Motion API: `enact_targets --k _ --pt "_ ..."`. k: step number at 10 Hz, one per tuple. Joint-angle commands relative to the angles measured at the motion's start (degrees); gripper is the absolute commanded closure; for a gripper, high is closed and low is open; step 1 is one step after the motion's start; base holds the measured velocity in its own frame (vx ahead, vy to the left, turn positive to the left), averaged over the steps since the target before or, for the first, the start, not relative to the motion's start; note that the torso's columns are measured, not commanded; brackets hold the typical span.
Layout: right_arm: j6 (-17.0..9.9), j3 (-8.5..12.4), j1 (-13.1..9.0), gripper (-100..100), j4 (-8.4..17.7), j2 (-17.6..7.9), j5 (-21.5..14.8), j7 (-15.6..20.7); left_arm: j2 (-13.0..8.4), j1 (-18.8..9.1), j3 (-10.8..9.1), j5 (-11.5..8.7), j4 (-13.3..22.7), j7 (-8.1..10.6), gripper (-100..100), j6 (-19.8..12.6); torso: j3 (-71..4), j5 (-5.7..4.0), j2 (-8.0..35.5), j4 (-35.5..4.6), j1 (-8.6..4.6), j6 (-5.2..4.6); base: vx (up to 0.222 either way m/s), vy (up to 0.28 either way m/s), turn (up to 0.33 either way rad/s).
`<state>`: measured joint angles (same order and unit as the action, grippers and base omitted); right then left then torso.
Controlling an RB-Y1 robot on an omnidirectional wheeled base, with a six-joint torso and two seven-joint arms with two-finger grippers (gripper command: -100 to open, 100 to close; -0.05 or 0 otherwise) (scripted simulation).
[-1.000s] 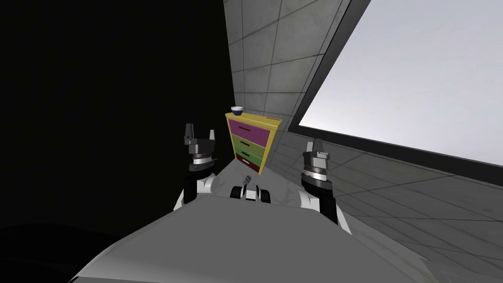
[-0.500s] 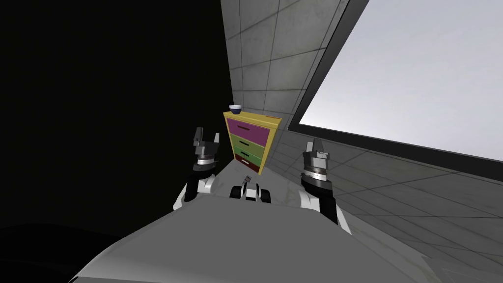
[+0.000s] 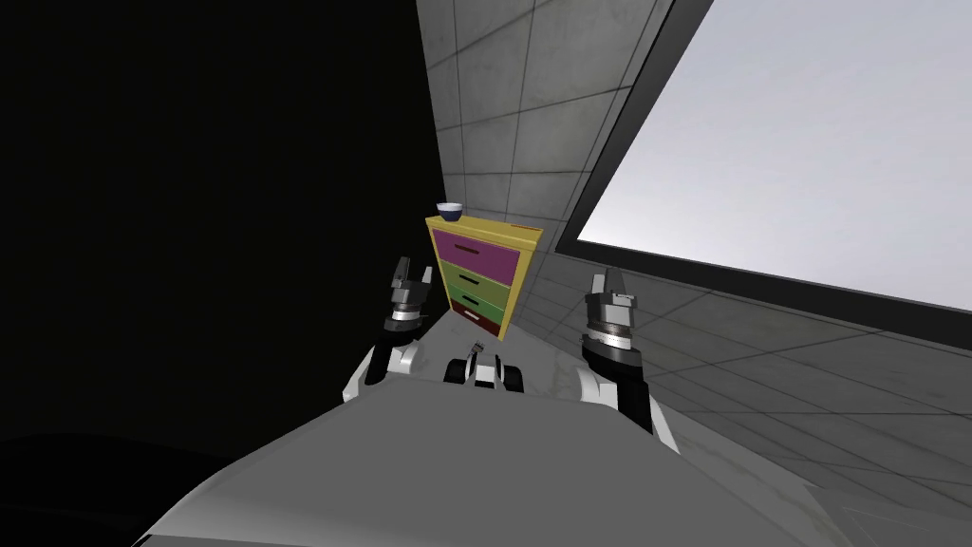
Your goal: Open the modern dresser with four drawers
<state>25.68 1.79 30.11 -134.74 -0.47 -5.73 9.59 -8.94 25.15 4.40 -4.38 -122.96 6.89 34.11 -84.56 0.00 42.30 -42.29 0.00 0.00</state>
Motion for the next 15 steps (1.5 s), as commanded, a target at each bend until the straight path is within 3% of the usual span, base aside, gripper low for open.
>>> enact_targets --k 1,8,15 --pt "0.00 0.00 0.00 0 0.00 0.00 0.00 0.00 -0.56 -0.95 0.90 0.52 4.27 -0.55 -100 1.40 0.00 0.01 0.00 0.00 0.03 -0.01 0.077 0.024 -0.068" --pt "0.00 0.00 0.00 0 0.00 0.00 0.00 0.00 -0.83 -2.35 2.09 1.18 13.33 -1.17 -100 3.87 -0.05 0.00 -0.09 0.02 -0.01 -0.01 0.057 0.016 -0.051" --pt "0.00 0.00 0.00 0 0.00 0.00 0.00 0.00 -0.56 -4.39 3.82 2.15 25.79 -2.06 -100 7.41 0.00 0.00 0.00 0.00 -0.01 -0.01 0.072 0.024 -0.068"
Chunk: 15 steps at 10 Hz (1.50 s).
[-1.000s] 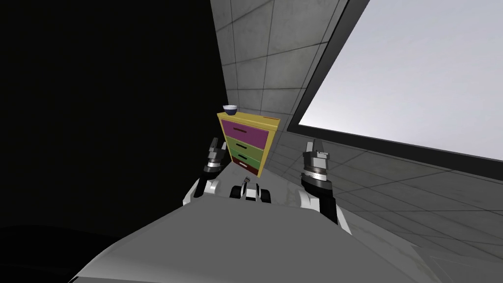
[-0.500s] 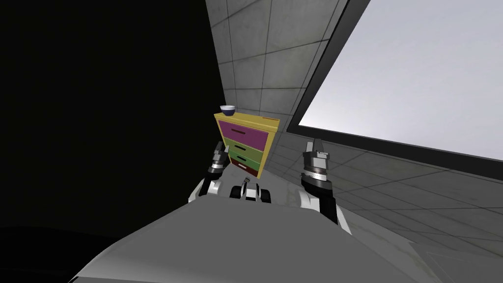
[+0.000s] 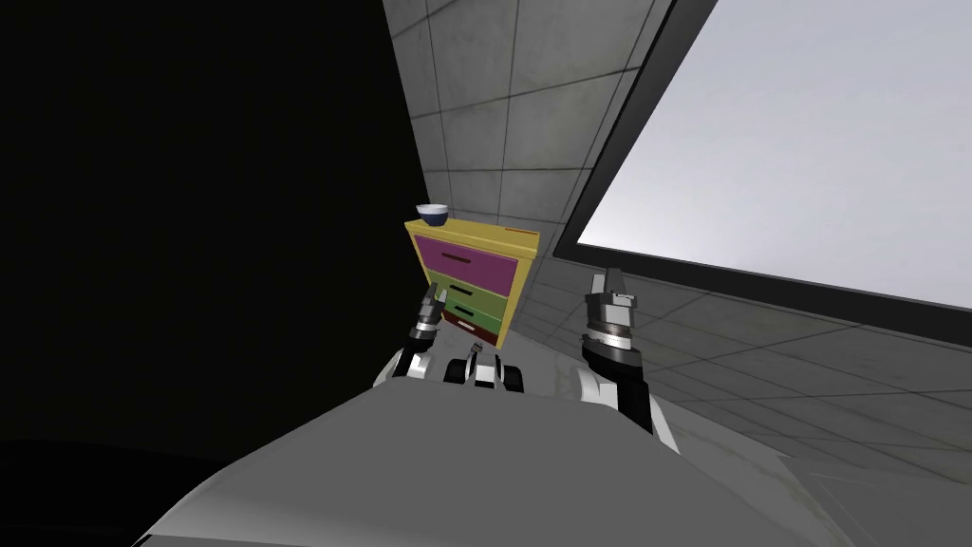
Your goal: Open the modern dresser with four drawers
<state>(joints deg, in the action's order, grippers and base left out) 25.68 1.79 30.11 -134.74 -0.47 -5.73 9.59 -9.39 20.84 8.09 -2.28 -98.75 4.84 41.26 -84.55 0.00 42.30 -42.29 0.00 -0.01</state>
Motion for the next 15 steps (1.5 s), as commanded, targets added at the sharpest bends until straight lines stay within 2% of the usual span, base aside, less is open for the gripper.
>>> enact_targets --k 1,2,3,7,8,9,12,13,15 --pt "0.00 0.00 0.00 0 0.00 0.00 0.00 0.00 0.01 -0.51 0.49 0.26 4.23 -0.20 -100 0.98 0.02 0.00 0.05 -0.01 -0.01 0.02 0.056 0.020 -0.060" --pt "0.00 0.00 0.00 0 0.00 0.00 0.00 0.00 0.14 -0.96 0.85 0.47 6.42 -0.39 -100 1.70 0.01 0.00 0.02 -0.01 -0.02 0.00 0.078 0.023 -0.116" --pt "0.00 0.00 0.00 0 0.00 0.00 0.00 0.00 0.14 -0.96 0.85 0.47 6.92 -0.39 -100 1.70 -0.04 0.00 -0.05 0.01 -0.01 0.00 0.060 0.020 -0.033" --pt "0.00 0.00 0.00 0 0.00 0.00 0.00 0.00 0.62 -2.27 1.89 1.07 14.65 -0.95 -100 3.80 -0.03 0.00 -0.03 0.02 0.01 0.03 0.068 0.027 -0.063" --pt "0.00 0.00 0.00 0 0.00 0.00 0.00 0.00 0.62 -2.27 1.89 1.07 14.84 -0.95 -100 3.80 0.00 0.00 0.01 0.00 0.01 0.00 0.037 0.020 -0.027" --pt "0.00 0.00 0.00 0 0.00 0.00 0.00 0.00 0.83 -2.69 2.23 1.26 17.37 -1.13 -100 4.47 0.04 0.00 0.08 -0.02 -0.03 0.01 0.044 0.020 -0.069" --pt "0.00 0.00 0.00 0 0.00 0.00 0.00 0.00 1.32 -3.49 2.87 1.63 21.83 -1.48 -100 5.74 -0.04 0.00 -0.05 0.02 -0.01 0.02 0.060 0.018 -0.054" --pt "0.00 0.00 0.00 0 0.00 0.00 0.00 0.00 1.32 -3.49 2.87 1.63 22.23 -1.48 -100 5.74 -0.03 0.00 -0.04 0.01 0.01 0.00 0.049 0.022 -0.032" --pt "0.00 0.00 0.00 0 0.00 0.00 0.00 0.00 1.86 -4.25 3.46 1.98 25.84 -1.80 -100 6.92 0.01 0.01 0.01 0.00 0.01 0.00 0.053 0.031 -0.076"
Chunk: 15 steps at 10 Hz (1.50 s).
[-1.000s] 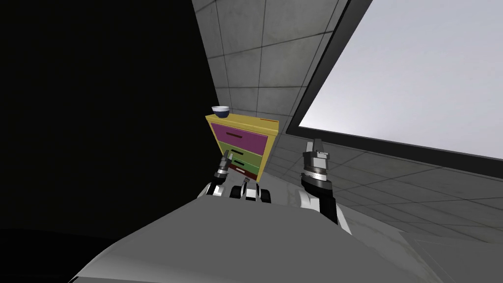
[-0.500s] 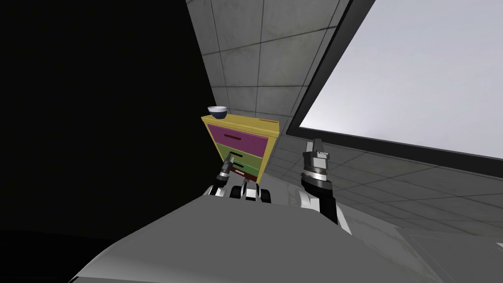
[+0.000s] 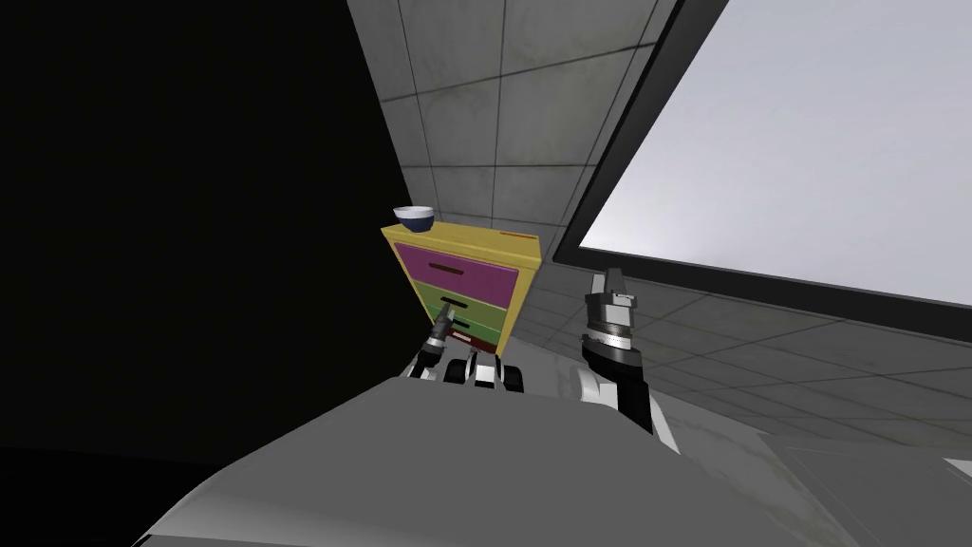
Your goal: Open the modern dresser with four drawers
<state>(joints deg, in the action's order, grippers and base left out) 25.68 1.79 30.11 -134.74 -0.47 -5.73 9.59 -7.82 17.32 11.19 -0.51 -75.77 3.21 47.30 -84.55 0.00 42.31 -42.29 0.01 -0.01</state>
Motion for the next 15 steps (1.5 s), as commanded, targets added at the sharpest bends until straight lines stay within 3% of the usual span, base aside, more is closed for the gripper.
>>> enact_targets --k 1,11,15 --pt "0.00 0.00 0.00 0 0.00 0.00 0.00 0.00 0.30 -0.73 0.36 0.21 3.79 -0.18 -100 0.88 -0.03 0.01 -0.04 0.01 0.04 0.01 0.050 0.030 -0.031" --pt "0.00 0.00 0.00 0 0.00 0.00 0.00 0.00 3.20 -3.23 2.34 1.36 18.88 -1.25 -100 4.82 -0.01 -0.01 -0.02 0.01 -0.02 0.01 0.051 0.025 -0.052" --pt "0.00 0.00 0.00 0 0.00 0.00 0.00 0.00 3.52 -4.18 2.13 1.30 17.60 -1.24 -100 2.56 0.00 -0.02 0.00 -0.01 -0.06 0.00 0.026 0.004 -0.010"
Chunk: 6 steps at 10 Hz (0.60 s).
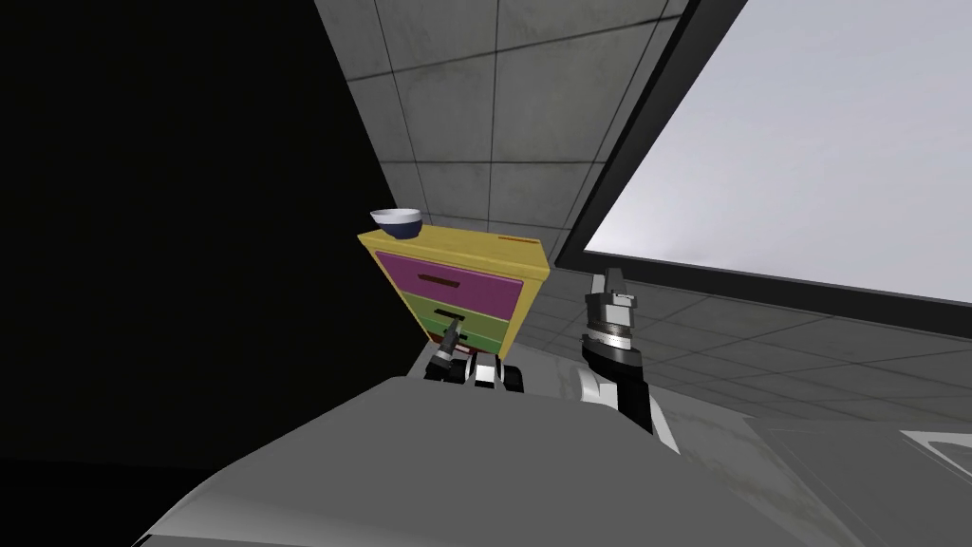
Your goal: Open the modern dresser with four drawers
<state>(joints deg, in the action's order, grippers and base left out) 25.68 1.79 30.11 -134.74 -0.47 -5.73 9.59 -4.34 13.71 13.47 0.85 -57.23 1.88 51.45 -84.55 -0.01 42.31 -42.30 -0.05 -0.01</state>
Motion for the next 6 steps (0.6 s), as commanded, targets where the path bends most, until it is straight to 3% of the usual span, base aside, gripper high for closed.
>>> enact_targets --k 1,2,4,6 --pt "0.00 0.00 0.00 0 0.00 0.00 0.00 0.00 -0.08 -0.08 -0.04 -0.02 -1.03 0.09 -100 -1.04 -0.03 0.00 -0.04 0.02 0.01 0.01 0.011 -0.003 0.001" --pt "0.00 0.00 0.00 0 0.00 0.00 0.00 0.00 -0.13 0.55 0.12 0.03 0.07 0.02 100 0.50 -0.01 0.01 0.00 0.02 0.05 0.01 -0.018 0.002 -0.002" --pt "0.00 0.00 0.00 0 0.00 0.00 0.00 0.00 -0.33 0.40 0.20 0.07 -1.29 0.25 100 -0.92 0.02 0.02 0.03 -0.01 0.06 0.00 -0.056 0.014 0.015" --pt "0.00 0.00 -0.02 0 0.01 0.00 0.00 0.00 -0.54 0.68 0.39 0.14 -2.41 0.42 100 -1.68 0.21 0.03 0.36 -0.09 0.11 0.00 -0.179 0.030 0.021"
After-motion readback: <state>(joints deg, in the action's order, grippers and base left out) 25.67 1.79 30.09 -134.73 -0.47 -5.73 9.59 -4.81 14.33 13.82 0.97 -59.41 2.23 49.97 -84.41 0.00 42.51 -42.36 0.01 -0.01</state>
